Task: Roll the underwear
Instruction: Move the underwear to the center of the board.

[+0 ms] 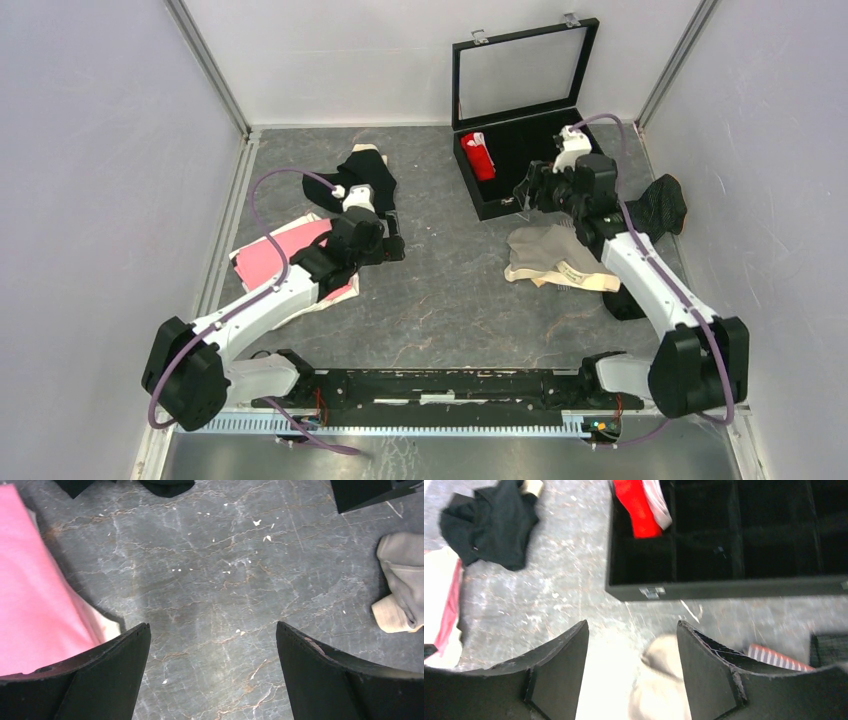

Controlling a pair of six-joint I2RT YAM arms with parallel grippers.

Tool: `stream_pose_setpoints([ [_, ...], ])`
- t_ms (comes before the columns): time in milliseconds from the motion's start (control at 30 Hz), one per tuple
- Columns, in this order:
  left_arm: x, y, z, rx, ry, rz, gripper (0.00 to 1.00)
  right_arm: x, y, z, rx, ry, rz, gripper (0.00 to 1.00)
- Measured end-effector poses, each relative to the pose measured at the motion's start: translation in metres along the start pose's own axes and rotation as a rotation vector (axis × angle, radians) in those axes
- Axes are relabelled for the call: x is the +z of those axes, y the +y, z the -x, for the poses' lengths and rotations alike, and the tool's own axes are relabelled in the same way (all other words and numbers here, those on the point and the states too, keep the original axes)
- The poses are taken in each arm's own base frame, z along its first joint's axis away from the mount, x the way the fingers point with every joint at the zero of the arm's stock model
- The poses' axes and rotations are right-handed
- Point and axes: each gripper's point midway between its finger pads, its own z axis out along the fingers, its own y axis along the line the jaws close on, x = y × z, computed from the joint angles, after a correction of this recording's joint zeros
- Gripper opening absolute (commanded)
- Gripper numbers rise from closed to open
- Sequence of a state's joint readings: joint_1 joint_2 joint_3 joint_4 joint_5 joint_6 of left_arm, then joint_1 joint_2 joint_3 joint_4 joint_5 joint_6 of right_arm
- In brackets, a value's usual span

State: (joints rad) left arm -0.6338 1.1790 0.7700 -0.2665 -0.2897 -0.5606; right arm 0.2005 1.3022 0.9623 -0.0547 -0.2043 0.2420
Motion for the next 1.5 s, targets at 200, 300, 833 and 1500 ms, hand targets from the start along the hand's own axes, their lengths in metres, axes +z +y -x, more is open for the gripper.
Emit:
stream_pose_setpoints([
  [200,-0.004,0.006,0.000,-0.021,0.002,0.027,1.00,-0.040,-0.024,-0.047,0.017,0.096,-0.149,0.73],
  [300,-0.008,0.001,0.002,-0.031,-0.004,-0.004,1.00,-0.057,-0.038,-0.075,0.019,0.146,-0.230,0.74],
  [833,0.008,-0.157,-0.062,0.113,0.060,-0.487,1.00,-0.096,-0.077,-0.120,0.020,0.254,-0.465,0.85],
  [1500,0.065,-0.208,-0.074,0.199,0.072,-0.511,0.98,-0.120,-0.057,-0.105,0.020,0.161,-0.378,0.84],
])
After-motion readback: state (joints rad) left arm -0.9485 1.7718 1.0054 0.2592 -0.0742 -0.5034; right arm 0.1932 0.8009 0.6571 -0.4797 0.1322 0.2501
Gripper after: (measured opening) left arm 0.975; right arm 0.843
